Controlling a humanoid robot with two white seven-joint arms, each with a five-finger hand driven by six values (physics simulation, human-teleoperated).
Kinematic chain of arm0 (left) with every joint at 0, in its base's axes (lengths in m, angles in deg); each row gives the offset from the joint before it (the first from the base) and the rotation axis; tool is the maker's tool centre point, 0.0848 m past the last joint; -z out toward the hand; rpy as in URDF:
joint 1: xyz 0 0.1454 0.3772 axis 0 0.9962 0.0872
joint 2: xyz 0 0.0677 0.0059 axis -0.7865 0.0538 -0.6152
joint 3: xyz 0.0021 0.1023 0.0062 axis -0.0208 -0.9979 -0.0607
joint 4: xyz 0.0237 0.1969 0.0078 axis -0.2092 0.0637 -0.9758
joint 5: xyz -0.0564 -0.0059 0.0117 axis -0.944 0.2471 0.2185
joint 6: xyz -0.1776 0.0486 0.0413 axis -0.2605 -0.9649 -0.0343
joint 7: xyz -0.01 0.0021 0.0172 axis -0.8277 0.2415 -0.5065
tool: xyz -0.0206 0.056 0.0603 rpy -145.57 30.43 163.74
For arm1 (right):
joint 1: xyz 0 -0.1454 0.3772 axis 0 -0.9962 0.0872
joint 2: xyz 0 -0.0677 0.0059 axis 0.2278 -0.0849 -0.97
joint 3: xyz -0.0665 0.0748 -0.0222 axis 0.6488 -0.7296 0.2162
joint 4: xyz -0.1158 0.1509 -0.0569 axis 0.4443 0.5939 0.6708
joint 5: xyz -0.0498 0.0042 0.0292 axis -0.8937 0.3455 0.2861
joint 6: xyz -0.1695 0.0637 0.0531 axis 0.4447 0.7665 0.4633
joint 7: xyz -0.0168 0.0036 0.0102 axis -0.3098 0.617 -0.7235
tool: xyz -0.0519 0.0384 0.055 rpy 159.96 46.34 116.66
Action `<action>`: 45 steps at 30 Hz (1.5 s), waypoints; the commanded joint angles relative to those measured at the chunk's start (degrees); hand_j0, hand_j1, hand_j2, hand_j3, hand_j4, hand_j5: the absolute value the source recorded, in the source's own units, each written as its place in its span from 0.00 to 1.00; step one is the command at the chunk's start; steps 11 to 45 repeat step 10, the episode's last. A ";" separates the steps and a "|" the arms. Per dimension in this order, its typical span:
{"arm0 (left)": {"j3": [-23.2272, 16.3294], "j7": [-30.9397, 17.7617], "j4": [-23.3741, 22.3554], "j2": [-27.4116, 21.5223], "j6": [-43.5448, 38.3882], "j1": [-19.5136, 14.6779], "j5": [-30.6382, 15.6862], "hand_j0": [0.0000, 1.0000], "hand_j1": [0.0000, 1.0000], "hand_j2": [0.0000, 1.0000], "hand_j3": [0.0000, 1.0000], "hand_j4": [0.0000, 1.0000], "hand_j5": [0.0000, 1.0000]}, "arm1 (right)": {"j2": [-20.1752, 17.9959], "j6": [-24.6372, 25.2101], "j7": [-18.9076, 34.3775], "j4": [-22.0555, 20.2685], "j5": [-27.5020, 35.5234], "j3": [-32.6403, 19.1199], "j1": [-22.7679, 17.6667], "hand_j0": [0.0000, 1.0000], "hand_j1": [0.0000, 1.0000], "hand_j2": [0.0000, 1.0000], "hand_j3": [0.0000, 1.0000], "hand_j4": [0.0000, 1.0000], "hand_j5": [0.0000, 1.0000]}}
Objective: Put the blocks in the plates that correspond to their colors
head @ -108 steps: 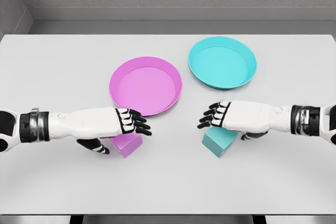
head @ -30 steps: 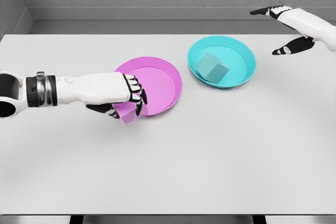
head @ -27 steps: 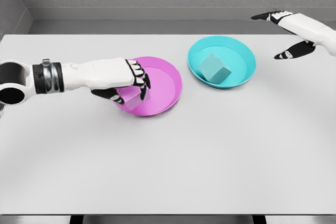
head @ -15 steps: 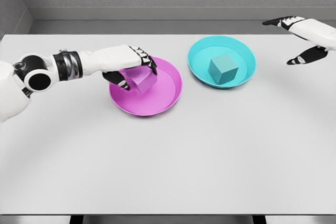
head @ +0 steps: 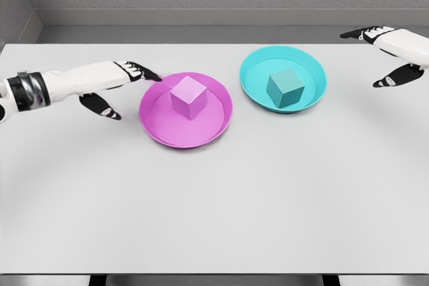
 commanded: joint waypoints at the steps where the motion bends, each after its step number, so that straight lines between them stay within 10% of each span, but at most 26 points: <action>1: 2.00 -0.01 -4.11 -3.43 1.64 0.00 -3.41 1.00 1.00 1.00 1.00 1.00 1.00 | -0.17 0.17 -0.03 -0.34 0.35 -0.05 0.00 1.00 1.00 1.00 1.00 1.00 1.00; 45: 1.82 -0.10 -6.13 -2.73 1.64 0.79 -3.24 1.00 1.00 1.00 1.00 1.00 1.00 | -0.08 0.17 -0.03 -1.22 -0.18 0.03 -0.09 0.99 0.99 0.99 0.99 0.99 0.99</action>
